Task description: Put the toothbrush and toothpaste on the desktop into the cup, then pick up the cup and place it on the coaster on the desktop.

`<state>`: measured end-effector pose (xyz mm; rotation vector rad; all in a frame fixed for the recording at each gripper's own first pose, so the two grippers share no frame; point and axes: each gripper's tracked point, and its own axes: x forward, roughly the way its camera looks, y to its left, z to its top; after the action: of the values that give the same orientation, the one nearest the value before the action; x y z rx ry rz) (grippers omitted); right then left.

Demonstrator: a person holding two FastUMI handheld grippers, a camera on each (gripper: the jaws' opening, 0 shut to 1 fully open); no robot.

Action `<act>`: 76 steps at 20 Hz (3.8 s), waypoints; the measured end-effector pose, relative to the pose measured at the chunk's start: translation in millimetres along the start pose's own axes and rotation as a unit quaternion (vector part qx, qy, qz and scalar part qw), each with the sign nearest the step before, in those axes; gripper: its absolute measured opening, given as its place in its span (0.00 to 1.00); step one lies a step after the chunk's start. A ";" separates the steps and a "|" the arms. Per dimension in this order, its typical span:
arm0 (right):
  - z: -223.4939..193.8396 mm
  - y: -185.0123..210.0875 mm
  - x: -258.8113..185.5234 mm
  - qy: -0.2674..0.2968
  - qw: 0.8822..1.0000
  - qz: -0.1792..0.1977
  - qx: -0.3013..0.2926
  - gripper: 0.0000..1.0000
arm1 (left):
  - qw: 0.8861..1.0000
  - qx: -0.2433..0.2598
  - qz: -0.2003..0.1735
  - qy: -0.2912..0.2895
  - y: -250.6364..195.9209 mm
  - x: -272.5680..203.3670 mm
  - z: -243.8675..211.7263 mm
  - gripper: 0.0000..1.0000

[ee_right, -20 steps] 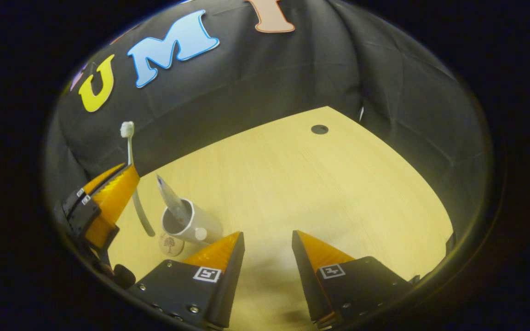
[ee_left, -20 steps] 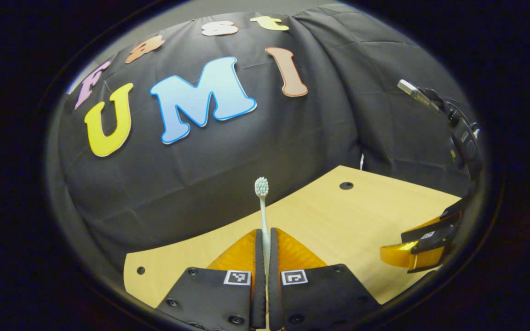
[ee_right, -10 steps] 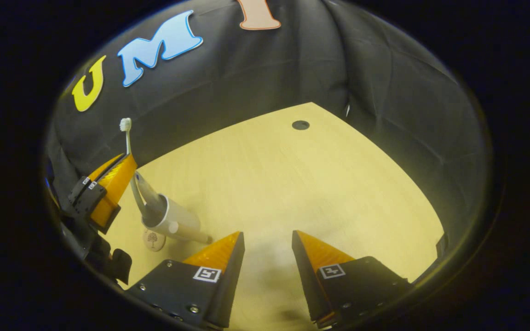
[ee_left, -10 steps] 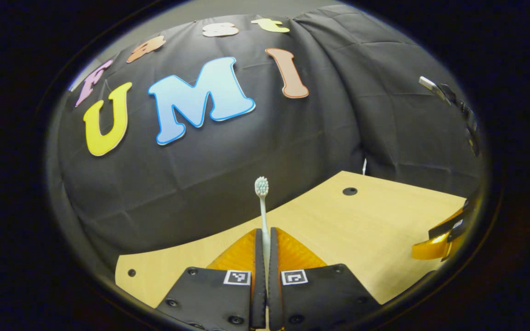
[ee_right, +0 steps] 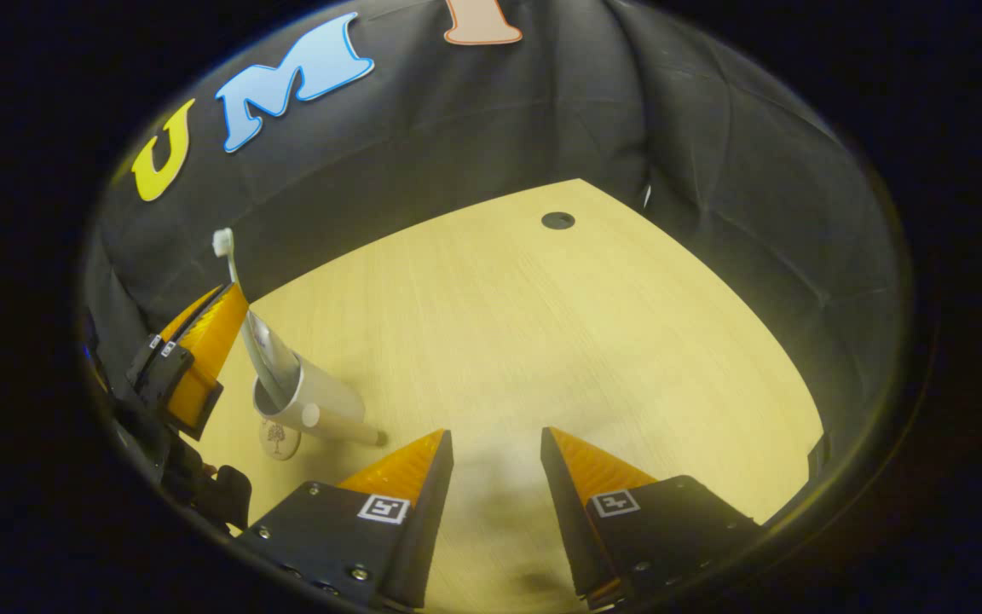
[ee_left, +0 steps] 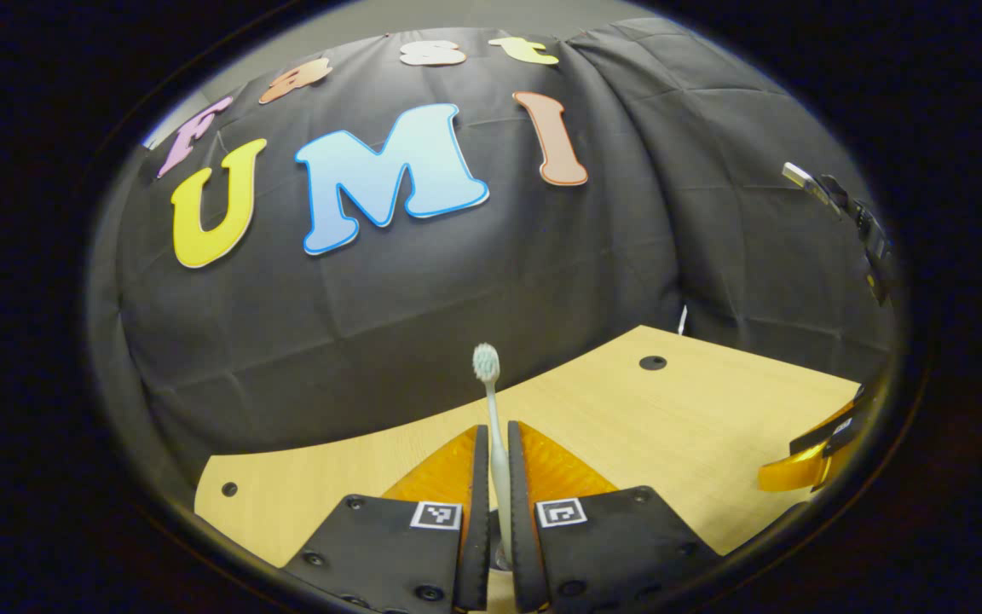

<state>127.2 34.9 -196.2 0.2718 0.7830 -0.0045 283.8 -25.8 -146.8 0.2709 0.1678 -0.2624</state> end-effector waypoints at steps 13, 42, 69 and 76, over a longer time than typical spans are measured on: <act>2.2 2.8 1.6 0.001 1.000 0.009 0.000 0.63 | 1.000 -0.010 0.029 -0.003 8.3 -13.6 4.9 0.21; 6.7 101.5 5.4 0.043 0.927 0.154 -0.340 0.60 | 0.965 -0.096 0.232 0.074 87.8 -138.1 -37.4 0.21; -13.4 147.4 70.6 0.177 0.834 0.171 -0.494 0.33 | 0.943 -0.152 0.268 0.126 93.9 -167.4 -76.7 0.94; -14.5 148.7 71.3 0.178 0.834 0.174 -0.492 0.16 | 0.941 -0.153 0.270 0.133 97.2 -164.0 -83.6 0.94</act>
<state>183.3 188.8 -220.0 -0.5960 0.9970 0.8008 144.0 126.6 -170.3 0.0343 0.3882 0.3484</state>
